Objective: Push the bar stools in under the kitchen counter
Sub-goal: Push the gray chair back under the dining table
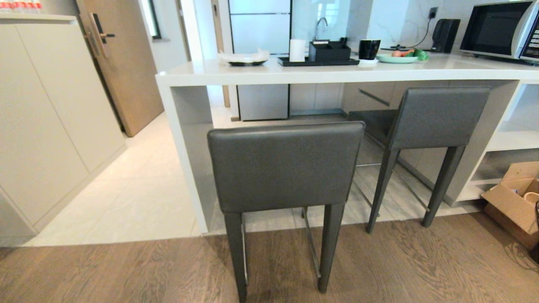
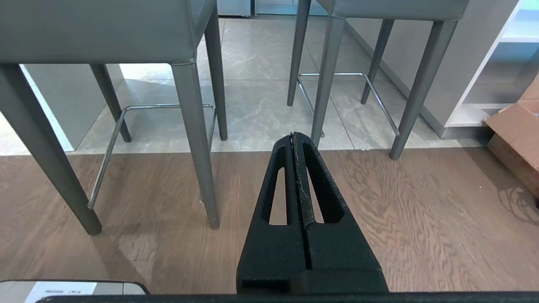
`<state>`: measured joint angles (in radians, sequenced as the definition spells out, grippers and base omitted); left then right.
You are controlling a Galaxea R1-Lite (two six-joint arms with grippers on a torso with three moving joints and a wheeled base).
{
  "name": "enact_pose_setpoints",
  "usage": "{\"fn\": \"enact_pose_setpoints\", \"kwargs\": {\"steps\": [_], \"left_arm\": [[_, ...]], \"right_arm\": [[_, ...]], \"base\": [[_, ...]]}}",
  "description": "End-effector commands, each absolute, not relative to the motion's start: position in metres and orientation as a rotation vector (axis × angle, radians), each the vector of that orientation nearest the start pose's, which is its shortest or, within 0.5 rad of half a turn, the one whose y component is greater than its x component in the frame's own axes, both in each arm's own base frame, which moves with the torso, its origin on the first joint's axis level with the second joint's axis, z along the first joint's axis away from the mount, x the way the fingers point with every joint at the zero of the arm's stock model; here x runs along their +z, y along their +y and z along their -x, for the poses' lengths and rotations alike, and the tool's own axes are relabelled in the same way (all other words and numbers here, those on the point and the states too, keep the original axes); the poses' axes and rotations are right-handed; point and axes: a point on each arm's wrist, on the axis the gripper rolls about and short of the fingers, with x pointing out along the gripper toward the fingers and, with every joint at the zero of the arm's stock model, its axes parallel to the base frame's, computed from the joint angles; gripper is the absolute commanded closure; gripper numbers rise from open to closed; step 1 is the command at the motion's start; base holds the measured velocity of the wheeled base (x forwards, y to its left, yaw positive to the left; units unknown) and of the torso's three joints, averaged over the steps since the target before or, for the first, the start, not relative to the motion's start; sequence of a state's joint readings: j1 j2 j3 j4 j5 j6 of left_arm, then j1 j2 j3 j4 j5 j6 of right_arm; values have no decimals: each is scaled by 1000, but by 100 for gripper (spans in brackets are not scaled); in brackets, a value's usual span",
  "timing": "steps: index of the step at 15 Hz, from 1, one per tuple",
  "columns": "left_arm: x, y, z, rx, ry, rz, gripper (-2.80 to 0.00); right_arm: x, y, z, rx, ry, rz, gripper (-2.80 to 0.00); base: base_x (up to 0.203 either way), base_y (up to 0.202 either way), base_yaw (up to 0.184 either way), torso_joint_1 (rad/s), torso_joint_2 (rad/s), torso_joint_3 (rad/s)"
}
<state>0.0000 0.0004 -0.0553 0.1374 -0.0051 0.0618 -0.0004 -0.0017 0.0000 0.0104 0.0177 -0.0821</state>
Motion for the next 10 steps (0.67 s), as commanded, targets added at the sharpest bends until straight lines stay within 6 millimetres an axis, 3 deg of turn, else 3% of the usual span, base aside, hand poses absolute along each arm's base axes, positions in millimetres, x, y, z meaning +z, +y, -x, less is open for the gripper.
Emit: {"fn": "enact_pose_setpoints", "kwargs": {"steps": [1, 10], "left_arm": [[77, 0, 27, -7, 86, -61, 0], [77, 0, 27, -6, 86, -61, 0]], "right_arm": [[74, 0, 23, 17, 12, 83, 0], [74, 0, 23, 17, 12, 83, 0]], "base": [[66, 2, 1, -6, -2, 7], [191, 0, 1, 2, 3, 4]]}}
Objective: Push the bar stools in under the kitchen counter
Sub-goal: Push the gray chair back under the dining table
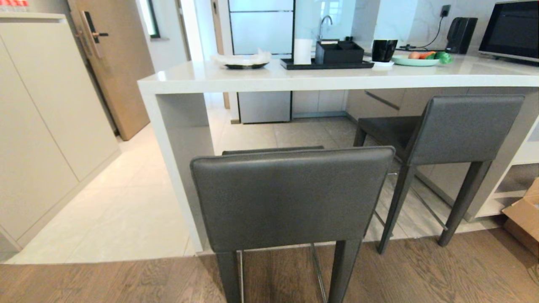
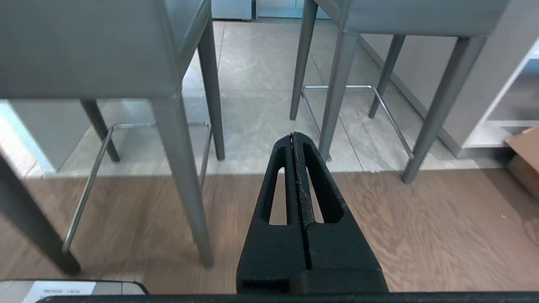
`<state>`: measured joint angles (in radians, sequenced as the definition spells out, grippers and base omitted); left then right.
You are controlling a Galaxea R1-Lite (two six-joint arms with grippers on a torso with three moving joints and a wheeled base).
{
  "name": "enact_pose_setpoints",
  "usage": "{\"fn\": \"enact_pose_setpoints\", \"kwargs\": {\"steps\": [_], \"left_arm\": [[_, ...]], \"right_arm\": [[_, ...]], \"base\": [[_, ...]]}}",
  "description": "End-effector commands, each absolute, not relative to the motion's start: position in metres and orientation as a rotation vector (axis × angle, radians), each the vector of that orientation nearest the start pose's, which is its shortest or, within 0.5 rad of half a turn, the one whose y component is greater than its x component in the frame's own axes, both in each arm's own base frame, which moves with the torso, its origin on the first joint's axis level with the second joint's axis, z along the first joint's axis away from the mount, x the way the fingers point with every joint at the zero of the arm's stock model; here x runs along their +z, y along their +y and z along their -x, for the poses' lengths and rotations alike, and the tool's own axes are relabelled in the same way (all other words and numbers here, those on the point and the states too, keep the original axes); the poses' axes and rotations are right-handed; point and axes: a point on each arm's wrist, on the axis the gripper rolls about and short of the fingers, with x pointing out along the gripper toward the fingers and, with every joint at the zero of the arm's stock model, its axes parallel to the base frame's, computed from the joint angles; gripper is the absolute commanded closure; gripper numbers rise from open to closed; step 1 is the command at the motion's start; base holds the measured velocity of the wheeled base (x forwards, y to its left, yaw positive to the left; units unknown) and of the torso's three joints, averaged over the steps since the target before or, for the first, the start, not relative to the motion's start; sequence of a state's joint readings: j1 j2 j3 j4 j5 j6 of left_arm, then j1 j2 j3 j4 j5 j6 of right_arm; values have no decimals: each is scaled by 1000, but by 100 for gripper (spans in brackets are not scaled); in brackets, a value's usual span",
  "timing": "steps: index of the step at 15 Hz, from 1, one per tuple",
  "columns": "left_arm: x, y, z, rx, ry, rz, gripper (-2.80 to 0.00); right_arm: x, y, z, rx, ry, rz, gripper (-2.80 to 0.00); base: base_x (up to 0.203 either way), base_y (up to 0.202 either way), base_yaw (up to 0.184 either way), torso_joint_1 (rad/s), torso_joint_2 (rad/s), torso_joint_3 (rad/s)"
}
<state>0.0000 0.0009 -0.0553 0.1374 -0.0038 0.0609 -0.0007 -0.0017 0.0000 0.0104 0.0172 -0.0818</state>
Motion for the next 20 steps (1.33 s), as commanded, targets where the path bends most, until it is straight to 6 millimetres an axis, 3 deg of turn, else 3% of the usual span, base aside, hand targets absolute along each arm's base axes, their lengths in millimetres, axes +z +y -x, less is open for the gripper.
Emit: {"fn": "enact_pose_setpoints", "kwargs": {"steps": [1, 6, 9, 12, 15, 18, 20], "left_arm": [[77, 0, 27, -6, 84, -62, 0], [77, 0, 27, -6, 77, -51, 0], [114, -1, 26, -60, 13, -39, 0], [161, -2, -9, -91, 97, 2, 0], [181, -6, -74, -136, 159, 17, 0], [176, -19, -143, -198, 192, 17, 0], [164, -34, -180, -226, 188, 10, 0]], "right_arm": [[74, 0, 23, 17, 12, 83, 0], [75, 0, 23, 15, 9, 69, 0], [99, 0, 28, -24, -34, 70, 0], [140, -1, 14, -37, 33, 26, 0], [169, -1, -33, -37, 127, 23, 0], [184, 0, -104, -24, 149, 62, 0], [183, 6, -149, 6, 137, 83, 0]], "base": [[193, 0, 3, 2, 6, 2], [58, 0, 2, 5, 1, 1], [0, 0, 0, 0, 0, 0], [0, 0, 0, 0, 0, 0], [0, 0, 0, 0, 0, 0], [0, 0, 0, 0, 0, 0], [0, 0, 0, 0, 0, 0]]}}
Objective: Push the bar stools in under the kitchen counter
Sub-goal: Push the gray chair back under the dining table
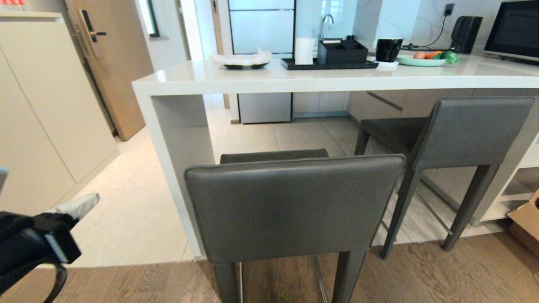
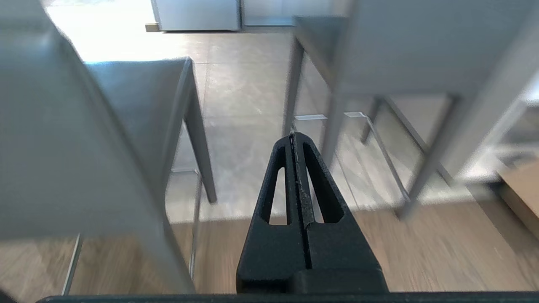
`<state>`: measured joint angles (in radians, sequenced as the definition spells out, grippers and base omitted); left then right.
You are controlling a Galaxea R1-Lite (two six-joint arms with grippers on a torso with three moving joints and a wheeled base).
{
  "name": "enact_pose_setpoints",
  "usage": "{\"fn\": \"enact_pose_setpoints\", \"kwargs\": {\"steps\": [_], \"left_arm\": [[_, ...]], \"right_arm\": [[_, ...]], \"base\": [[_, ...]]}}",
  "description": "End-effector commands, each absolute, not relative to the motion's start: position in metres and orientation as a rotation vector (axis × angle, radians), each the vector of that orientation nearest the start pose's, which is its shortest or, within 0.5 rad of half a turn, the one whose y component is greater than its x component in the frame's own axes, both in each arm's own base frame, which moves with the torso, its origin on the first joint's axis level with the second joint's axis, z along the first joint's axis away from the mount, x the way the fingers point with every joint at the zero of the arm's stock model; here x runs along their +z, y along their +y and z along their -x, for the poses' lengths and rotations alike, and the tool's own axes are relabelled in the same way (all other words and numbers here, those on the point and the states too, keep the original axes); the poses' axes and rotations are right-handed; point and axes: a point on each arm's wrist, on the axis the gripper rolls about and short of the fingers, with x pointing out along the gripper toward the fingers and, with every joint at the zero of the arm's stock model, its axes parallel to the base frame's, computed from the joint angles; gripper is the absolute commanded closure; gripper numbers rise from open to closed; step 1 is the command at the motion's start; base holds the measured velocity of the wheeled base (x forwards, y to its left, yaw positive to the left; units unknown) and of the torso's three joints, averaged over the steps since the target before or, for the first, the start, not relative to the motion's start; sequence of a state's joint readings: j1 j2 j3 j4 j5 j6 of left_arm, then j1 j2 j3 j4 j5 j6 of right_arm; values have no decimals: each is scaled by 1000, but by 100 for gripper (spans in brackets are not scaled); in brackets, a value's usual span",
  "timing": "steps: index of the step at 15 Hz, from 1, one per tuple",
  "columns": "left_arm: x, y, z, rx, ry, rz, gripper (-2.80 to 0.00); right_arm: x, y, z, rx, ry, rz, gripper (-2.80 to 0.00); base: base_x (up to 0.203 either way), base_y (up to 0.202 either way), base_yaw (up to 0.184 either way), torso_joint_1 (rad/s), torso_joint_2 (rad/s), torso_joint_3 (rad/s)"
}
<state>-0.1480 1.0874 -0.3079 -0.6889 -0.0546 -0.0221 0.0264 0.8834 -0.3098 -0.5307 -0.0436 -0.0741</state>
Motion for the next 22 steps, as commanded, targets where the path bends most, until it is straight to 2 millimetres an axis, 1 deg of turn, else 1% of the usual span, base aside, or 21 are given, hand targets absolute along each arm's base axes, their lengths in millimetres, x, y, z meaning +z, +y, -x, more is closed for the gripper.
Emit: {"fn": "enact_pose_setpoints", "kwargs": {"steps": [1, 3, 5, 8, 10, 13, 15, 19, 22], "left_arm": [[156, -42, -194, -239, 186, 8, 0], [145, -56, -214, -254, 153, 6, 0], [138, -65, -227, -242, 123, 6, 0], [132, -83, -239, -215, 99, 7, 0], [131, -91, -250, -201, 84, 8, 0], [133, -94, -256, -201, 73, 12, 0], [130, -98, -258, -212, 82, 10, 0], [129, -108, -264, -197, 74, 8, 0], [130, -109, -268, -188, 67, 10, 0]], "right_arm": [[180, 12, -166, 29, 128, 89, 0], [179, 28, -190, 74, 92, 82, 0], [181, 42, -210, 109, 63, 63, 0], [178, 70, -229, 161, 46, 50, 0], [174, 81, -240, 146, 40, 52, 0], [170, 84, -244, 141, 44, 55, 0], [169, 86, -246, 143, 44, 55, 0], [164, 98, -246, 168, 58, 65, 0], [161, 104, -249, 173, 41, 66, 0]], "base": [[0, 0, 0, 0, 0, 0], [0, 0, 0, 0, 0, 0], [0, 0, 0, 0, 0, 0], [0, 0, 0, 0, 0, 0], [0, 0, 0, 0, 0, 0], [0, 0, 0, 0, 0, 0], [0, 0, 0, 0, 0, 0], [0, 0, 0, 0, 0, 0], [0, 0, 0, 0, 0, 0]]}}
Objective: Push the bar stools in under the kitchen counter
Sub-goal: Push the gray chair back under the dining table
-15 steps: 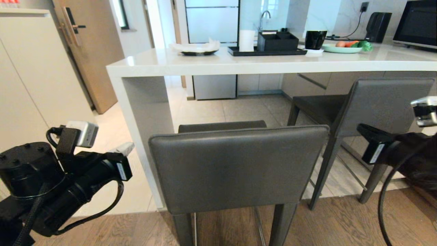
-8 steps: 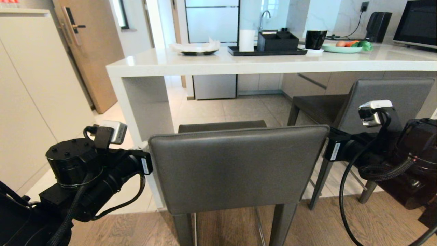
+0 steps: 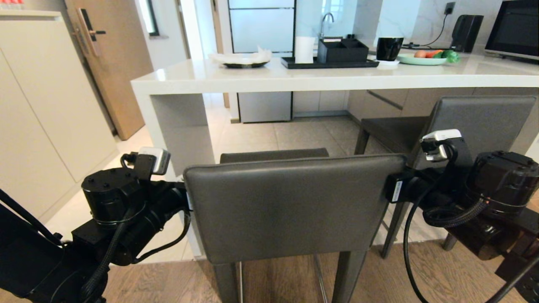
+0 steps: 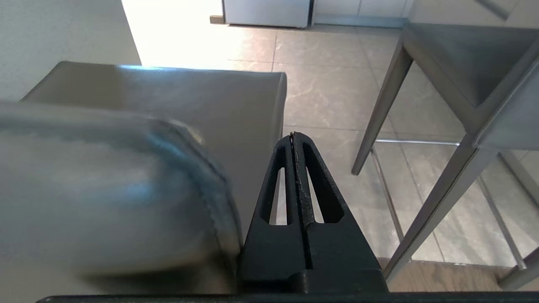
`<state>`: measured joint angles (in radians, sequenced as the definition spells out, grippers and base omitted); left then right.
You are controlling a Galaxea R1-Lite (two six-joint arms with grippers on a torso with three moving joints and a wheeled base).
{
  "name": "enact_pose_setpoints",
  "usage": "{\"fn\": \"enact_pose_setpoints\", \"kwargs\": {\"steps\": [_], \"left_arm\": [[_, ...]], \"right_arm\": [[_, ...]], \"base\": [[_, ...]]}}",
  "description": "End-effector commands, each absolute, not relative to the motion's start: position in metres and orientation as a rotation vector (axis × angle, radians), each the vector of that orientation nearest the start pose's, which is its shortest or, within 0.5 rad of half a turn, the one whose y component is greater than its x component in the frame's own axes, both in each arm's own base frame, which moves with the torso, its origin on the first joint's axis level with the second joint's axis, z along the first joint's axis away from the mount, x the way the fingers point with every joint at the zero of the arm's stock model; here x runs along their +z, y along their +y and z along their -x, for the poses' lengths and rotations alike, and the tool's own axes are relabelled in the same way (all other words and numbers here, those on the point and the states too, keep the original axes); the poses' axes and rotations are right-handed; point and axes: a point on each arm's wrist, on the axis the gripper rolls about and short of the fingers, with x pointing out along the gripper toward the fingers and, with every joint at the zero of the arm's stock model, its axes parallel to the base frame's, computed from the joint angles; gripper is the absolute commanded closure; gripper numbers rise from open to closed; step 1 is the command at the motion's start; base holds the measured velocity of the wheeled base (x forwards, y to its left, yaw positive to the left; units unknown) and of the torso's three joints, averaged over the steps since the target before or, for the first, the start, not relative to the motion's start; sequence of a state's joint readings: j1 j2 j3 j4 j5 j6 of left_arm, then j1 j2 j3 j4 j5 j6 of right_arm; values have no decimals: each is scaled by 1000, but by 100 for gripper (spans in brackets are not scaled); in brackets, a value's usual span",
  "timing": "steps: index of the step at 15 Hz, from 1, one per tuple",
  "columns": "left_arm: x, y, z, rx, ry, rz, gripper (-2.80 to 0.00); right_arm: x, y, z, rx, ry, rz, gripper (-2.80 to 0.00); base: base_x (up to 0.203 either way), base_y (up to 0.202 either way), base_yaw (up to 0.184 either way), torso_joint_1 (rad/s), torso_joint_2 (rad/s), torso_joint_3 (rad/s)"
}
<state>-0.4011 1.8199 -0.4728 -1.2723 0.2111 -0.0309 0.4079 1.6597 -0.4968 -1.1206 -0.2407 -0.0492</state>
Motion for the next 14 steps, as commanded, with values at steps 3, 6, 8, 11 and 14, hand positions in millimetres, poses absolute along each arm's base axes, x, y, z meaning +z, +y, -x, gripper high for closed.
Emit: {"fn": "enact_pose_setpoints", "kwargs": {"steps": [3, 6, 8, 11, 14], "left_arm": [[130, -110, -268, -191, 64, 11, 0], [129, -109, -268, -186, 68, 6, 0], [129, -107, -266, -181, 74, 5, 0], [127, -89, -259, -138, 93, 5, 0], [132, -74, -252, -95, 81, 12, 0]], "right_arm": [[160, 104, -250, 175, 43, 71, 0], [159, 106, -251, 165, 48, 72, 0], [159, 106, -251, 161, 48, 72, 0], [159, 106, -251, 159, 44, 71, 0], [160, 106, -251, 159, 40, 71, 0]], "base": [[0, 0, 0, 0, 0, 0], [0, 0, 0, 0, 0, 0], [0, 0, 0, 0, 0, 0], [0, 0, 0, 0, 0, 0], [0, 0, 0, 0, 0, 0]]}}
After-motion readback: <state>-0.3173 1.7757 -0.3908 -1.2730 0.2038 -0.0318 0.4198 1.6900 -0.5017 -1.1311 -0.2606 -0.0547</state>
